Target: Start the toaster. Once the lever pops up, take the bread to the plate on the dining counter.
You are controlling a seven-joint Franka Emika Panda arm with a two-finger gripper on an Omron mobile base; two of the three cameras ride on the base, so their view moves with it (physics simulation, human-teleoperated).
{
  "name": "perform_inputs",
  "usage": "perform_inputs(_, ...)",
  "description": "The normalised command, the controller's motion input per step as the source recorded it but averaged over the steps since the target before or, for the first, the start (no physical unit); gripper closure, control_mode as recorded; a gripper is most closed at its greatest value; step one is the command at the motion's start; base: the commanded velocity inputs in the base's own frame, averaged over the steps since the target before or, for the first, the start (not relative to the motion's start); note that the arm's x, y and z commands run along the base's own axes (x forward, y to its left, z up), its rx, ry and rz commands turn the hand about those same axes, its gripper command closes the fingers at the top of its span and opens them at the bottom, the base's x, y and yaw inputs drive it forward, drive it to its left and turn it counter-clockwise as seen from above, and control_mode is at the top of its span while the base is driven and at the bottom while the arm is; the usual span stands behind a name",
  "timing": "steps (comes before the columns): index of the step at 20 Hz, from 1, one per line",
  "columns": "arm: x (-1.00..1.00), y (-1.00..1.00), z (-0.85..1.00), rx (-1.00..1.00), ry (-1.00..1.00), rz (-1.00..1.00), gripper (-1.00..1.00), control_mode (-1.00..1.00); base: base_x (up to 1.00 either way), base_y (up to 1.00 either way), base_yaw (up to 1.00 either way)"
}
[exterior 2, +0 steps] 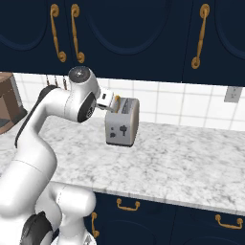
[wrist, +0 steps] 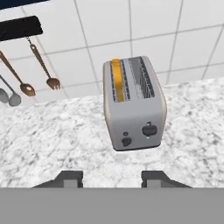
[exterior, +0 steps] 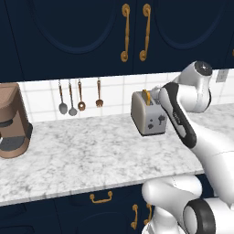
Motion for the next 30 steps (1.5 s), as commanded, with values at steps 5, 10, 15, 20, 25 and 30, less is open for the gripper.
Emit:
perform_inputs(5, 0.37, 0.00, -0.36, -0.06, -0.04, 0.00, -1.00, -1.00, 0.00, 0.00, 0.00)
perform_inputs(10, 0.47, 0.00, -0.16, 0.00, -0.11, 0.00, -1.00, -1.00, 0.00, 0.00, 0.00)
perform_inputs(15, 0.51, 0.00, -0.24, -0.06, 0.00, 0.00, -1.00, -1.00, 0.00, 0.00, 0.00)
perform_inputs(20, 0.46, -0.03, -0.20, -0.03, 0.00, 0.00, -1.00, -1.00, 0.00, 0.00, 0.00)
perform_inputs(25, 0.11, -0.08, -0.03, 0.00, 0.00, 0.00, -1.00, -1.00, 0.00, 0.00, 0.00)
perform_inputs(30, 0.13, -0.09, -0.03, 0.00, 0.00, 0.00, -1.00, -1.00, 0.00, 0.00, 0.00)
